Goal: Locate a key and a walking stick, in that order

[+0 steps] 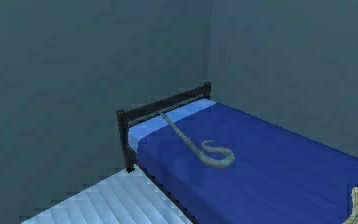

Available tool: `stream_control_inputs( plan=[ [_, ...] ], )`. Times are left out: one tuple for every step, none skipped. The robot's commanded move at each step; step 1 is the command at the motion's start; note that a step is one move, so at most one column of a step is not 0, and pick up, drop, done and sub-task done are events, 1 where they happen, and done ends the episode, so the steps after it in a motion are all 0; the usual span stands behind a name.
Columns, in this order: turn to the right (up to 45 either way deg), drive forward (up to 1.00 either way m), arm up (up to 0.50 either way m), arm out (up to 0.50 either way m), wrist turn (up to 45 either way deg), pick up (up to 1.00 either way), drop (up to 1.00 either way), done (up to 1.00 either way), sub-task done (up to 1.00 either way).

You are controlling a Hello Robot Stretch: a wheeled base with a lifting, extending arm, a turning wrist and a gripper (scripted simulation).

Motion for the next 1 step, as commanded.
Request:
stream_control_inputs(
  plan=[
    [0.0,0.0,0.0,0.0,0.0,0.0,0.0,1.0,0.0]
  ],
)
